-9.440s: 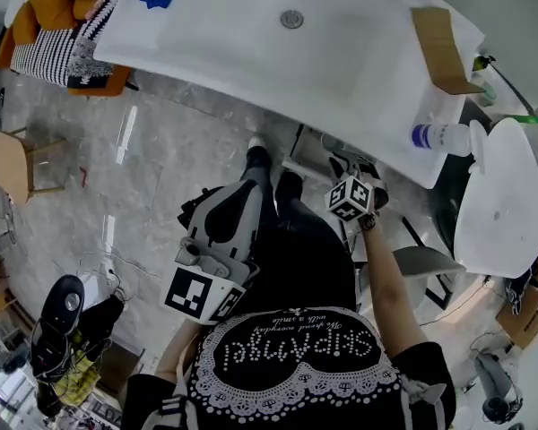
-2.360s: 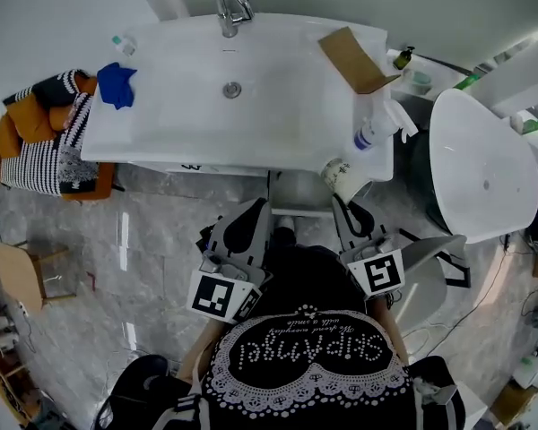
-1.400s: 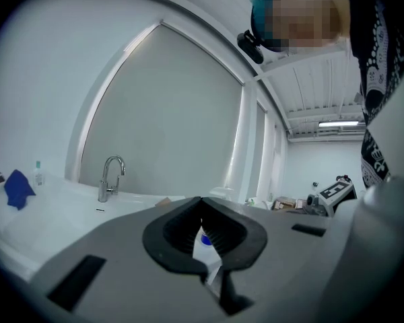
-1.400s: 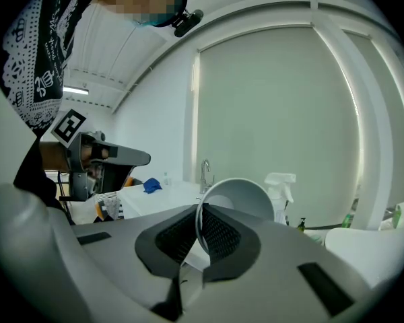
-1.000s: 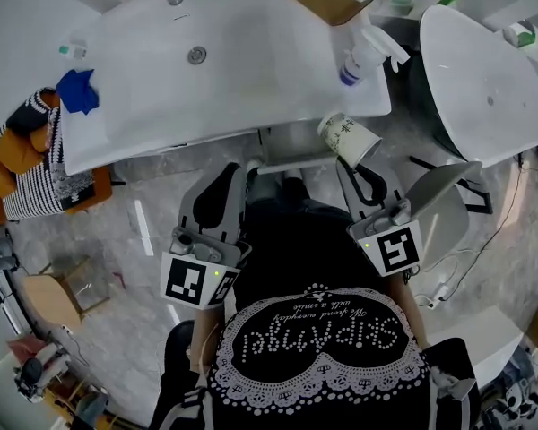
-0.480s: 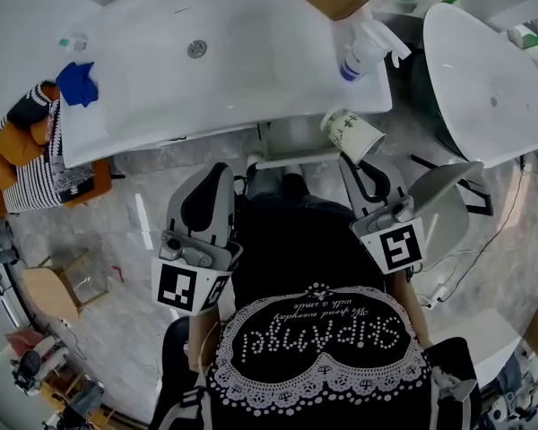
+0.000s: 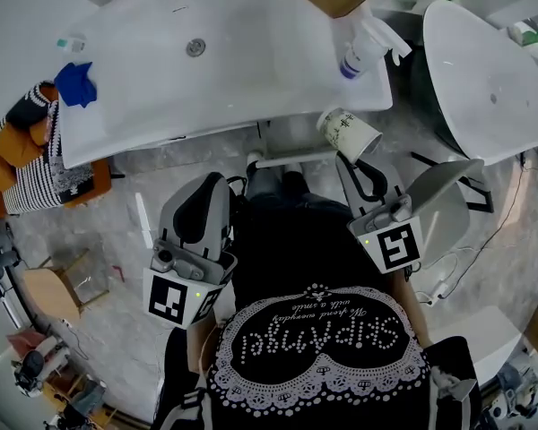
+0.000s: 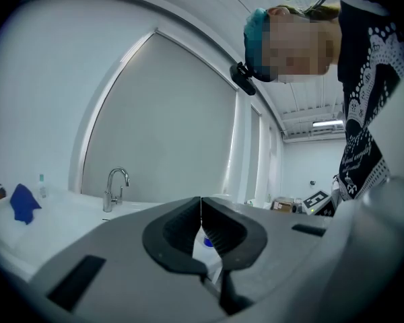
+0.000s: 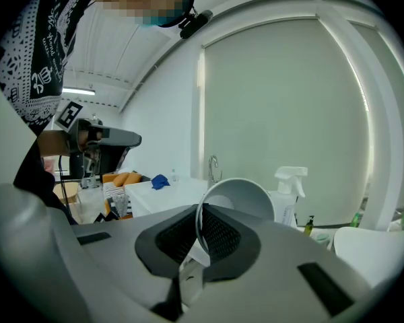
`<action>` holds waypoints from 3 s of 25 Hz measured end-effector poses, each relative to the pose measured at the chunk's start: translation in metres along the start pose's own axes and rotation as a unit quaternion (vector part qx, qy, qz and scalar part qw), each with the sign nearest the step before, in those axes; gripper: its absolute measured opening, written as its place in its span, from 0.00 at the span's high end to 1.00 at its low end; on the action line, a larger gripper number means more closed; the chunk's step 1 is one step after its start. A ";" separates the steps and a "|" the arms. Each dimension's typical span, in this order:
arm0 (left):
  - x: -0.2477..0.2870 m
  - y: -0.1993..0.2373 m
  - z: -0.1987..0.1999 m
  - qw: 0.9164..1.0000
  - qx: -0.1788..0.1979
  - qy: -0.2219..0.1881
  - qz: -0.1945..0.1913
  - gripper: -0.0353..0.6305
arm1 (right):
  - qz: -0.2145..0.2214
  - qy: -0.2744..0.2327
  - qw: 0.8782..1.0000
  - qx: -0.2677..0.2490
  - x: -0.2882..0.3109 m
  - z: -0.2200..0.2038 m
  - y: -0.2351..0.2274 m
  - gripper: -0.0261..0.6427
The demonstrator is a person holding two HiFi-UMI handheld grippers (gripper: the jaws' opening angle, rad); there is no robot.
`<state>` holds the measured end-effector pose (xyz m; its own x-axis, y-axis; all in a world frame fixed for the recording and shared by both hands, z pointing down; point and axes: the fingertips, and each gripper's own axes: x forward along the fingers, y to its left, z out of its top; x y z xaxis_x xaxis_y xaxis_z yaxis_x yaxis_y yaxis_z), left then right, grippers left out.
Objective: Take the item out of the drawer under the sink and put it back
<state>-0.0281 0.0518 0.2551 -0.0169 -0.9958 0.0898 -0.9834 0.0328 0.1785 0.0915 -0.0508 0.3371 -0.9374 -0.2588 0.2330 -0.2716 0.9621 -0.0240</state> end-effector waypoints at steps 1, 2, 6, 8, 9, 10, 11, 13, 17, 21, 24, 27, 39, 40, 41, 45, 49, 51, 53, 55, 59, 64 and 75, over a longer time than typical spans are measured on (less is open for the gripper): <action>-0.001 0.001 0.000 1.000 -0.002 0.000 0.003 0.94 | 0.001 0.001 1.000 0.000 0.000 0.000 0.001 0.92; -0.002 0.002 0.000 1.000 -0.005 0.000 0.006 0.94 | 0.002 0.002 1.000 0.000 0.000 0.000 0.001 0.92; -0.003 0.005 -0.002 0.999 -0.031 -0.002 0.014 0.94 | 0.004 0.004 1.000 0.001 0.001 -0.001 0.003 0.92; -0.004 0.006 -0.004 0.998 -0.058 -0.003 0.016 0.94 | 0.004 0.004 1.000 0.001 0.000 -0.002 0.003 0.92; -0.004 0.007 -0.004 0.997 -0.073 -0.007 0.016 0.94 | 0.004 0.004 1.000 0.000 0.000 -0.002 0.003 0.92; -0.004 0.008 -0.005 0.996 -0.088 -0.012 0.015 0.94 | 0.004 0.003 1.000 0.000 0.000 -0.002 0.004 0.92; -0.005 0.008 -0.005 0.995 -0.102 -0.017 0.013 0.94 | 0.003 0.002 1.000 0.000 0.000 -0.002 0.004 0.92; -0.005 0.009 -0.008 0.992 -0.121 -0.020 0.008 0.94 | 0.000 0.002 1.000 0.001 -0.001 -0.003 0.005 0.92; -0.001 -0.001 -0.018 0.995 -0.102 -0.002 -0.004 0.94 | -0.008 0.002 1.000 -0.002 -0.005 -0.004 0.005 0.92; 0.011 -0.007 -0.038 0.997 -0.046 0.050 0.033 0.94 | -0.014 0.000 1.000 -0.005 -0.008 -0.002 0.002 0.92; 0.019 -0.010 -0.061 0.993 -0.035 0.096 0.054 0.94 | -0.018 0.001 1.000 -0.008 -0.010 -0.003 0.002 0.92; 0.024 -0.024 -0.065 0.995 -0.032 0.089 0.029 0.94 | -0.022 0.000 1.000 -0.014 -0.012 -0.003 0.002 0.92; 0.021 -0.049 -0.059 0.998 -0.044 0.037 -0.024 0.94 | -0.019 -0.003 0.999 -0.026 -0.008 0.001 0.002 0.92; 0.021 -0.053 -0.059 0.998 -0.042 0.035 -0.037 0.94 | -0.017 -0.004 0.999 -0.027 -0.008 0.001 0.003 0.92; 0.022 -0.057 -0.061 0.997 -0.039 0.037 -0.049 0.94 | -0.015 -0.004 1.000 -0.027 -0.007 0.001 0.004 0.92; 0.024 -0.061 -0.068 0.996 -0.040 0.057 -0.057 0.94 | -0.002 -0.004 0.999 -0.034 -0.003 0.003 0.010 0.92; 0.023 -0.051 -0.060 0.997 -0.040 0.042 -0.043 0.94 | 0.011 -0.003 0.999 -0.039 0.002 0.004 0.014 0.92; 0.021 -0.047 -0.051 0.999 -0.021 0.021 -0.039 0.94 | 0.016 -0.003 0.999 -0.045 0.004 0.004 0.015 0.92; 0.019 -0.040 -0.048 1.000 -0.002 0.012 -0.023 0.94 | 0.019 -0.002 0.998 -0.054 0.004 0.005 0.014 0.92; 0.019 -0.033 -0.046 1.000 -0.004 0.011 -0.008 0.94 | 0.020 0.002 0.998 -0.064 0.005 0.005 0.012 0.92; 0.026 -0.023 -0.042 1.000 -0.006 0.005 0.009 0.94 | 0.021 0.009 0.997 -0.080 0.007 0.001 0.005 0.92; 0.039 -0.022 -0.041 1.000 -0.006 0.005 0.010 0.94 | 0.021 0.020 0.993 -0.111 0.010 -0.007 -0.002 0.92; 0.045 -0.030 -0.044 1.000 -0.011 0.012 -0.004 0.94 | 0.039 0.028 0.989 -0.138 0.017 -0.009 -0.004 0.92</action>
<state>0.0083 0.0096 0.2965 -0.0041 -0.9938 0.1115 -0.9793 0.0265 0.2005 0.0789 -0.0584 0.3497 -0.9377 -0.1842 0.2945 -0.1210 0.9679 0.2201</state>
